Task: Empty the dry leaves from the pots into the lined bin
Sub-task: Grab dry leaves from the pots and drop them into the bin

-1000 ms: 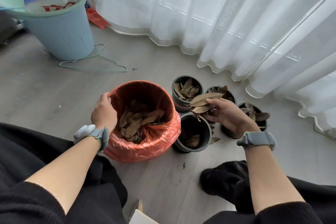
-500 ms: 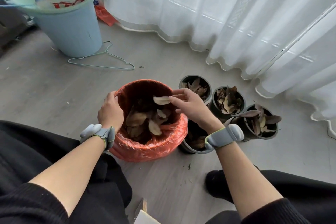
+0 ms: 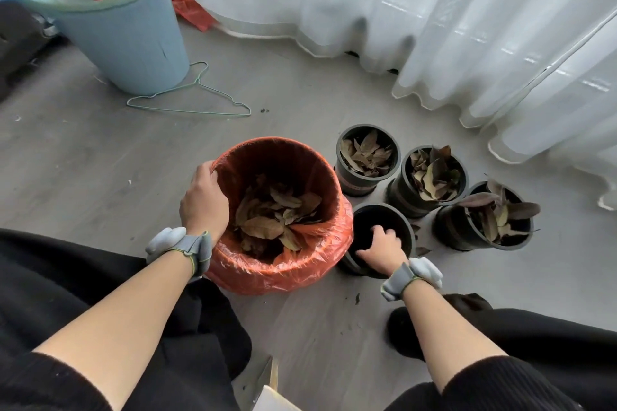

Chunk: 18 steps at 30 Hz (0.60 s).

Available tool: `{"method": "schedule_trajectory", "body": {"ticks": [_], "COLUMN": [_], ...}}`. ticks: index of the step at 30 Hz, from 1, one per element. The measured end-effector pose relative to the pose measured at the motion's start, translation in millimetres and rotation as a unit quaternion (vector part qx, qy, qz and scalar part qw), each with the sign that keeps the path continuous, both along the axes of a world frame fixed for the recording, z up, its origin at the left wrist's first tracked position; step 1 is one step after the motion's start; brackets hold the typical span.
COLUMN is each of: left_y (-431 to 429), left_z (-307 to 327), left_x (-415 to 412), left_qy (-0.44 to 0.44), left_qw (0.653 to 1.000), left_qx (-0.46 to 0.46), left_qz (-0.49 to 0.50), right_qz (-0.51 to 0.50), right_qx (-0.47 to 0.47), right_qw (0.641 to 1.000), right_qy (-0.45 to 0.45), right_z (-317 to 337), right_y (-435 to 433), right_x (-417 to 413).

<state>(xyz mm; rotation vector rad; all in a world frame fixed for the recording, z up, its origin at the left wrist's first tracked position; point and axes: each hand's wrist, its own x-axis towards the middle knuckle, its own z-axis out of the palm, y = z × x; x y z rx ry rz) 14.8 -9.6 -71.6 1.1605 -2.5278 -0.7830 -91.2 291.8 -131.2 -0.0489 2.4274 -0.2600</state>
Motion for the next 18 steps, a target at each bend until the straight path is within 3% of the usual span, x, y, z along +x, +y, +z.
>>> {"method": "schedule_trajectory", "body": {"ticks": [8,18], "left_y": [-0.5,-3.6], "left_z": [-3.6,-3.7], "left_x": [1.0,-0.6], "left_qy": [0.005,0.005], "left_qw": [1.000,1.000], "left_qx": [-0.018,-0.018], "left_qz": [0.003,0.005], "right_qz": [0.135,0.144], "right_qx": [0.110,0.059], "right_qw": [0.983,0.988], "right_qy": [-0.049,-0.021], "right_z": [-30.9,-33.8], "right_y": [-18.8,-12.8], "right_x": [2.5,2.3]}}
